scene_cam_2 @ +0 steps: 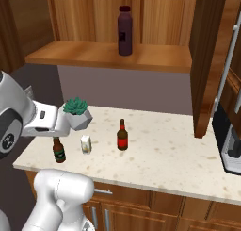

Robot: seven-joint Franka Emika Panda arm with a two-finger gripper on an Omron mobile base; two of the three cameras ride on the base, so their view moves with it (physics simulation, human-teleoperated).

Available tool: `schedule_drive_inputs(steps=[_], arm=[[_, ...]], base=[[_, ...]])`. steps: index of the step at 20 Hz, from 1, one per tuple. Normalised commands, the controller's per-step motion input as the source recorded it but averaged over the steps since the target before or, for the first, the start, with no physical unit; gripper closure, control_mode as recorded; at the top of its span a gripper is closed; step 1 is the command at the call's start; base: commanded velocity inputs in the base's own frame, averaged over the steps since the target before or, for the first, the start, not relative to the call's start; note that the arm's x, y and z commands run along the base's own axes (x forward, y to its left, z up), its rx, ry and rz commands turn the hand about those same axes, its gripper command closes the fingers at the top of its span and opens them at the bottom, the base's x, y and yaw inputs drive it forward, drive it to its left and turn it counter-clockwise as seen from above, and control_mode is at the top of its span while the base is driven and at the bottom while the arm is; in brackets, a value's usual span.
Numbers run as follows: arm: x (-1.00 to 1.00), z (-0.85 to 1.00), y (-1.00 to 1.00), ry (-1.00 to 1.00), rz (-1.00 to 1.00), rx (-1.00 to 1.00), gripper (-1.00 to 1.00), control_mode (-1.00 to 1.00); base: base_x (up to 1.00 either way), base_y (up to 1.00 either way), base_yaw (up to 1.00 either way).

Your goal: Sort all alcoholic drinks to one cabinet, and non-alcoholic drinks to the other.

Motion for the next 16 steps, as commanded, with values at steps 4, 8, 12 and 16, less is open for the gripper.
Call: schedule_drive_inputs(steps=[4,8,12,16], arm=[[0.13,-0.09,0.1,0.0,0.0,0.01,-1.0,-1.0],[0.18,-0.06,0.01,0.0,0.0,0.01,-1.0,-1.0],[0.2,-0.09,0.0,0.0,0.0,0.01,-1.0,-1.0],[0.2,-0.19,0.01,0.01,0.0,0.0,-1.0,-1.0]], base=[[0.0,0.0,0.0],[0.0,0.0,0.0],[0.0,0.0,0.0],[0.0,0.0,0.0]])
